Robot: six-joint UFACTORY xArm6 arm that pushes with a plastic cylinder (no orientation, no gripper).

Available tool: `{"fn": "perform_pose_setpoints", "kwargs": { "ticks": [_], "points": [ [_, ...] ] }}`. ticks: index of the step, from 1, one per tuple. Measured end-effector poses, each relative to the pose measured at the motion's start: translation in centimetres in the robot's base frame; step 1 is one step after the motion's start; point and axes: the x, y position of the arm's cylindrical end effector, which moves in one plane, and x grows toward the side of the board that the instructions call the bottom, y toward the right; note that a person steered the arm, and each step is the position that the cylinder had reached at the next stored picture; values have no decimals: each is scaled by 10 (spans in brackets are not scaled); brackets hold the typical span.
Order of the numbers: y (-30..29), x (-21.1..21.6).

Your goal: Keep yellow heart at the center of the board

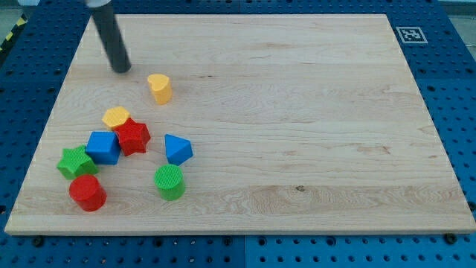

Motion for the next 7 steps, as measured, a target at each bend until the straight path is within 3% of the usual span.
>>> {"fn": "perform_pose_setpoints", "kwargs": {
  "ticks": [1,2,4,5,7],
  "points": [
    [0,41],
    [30,52],
    [180,21],
    [193,21],
    [90,30]
  ]
}}
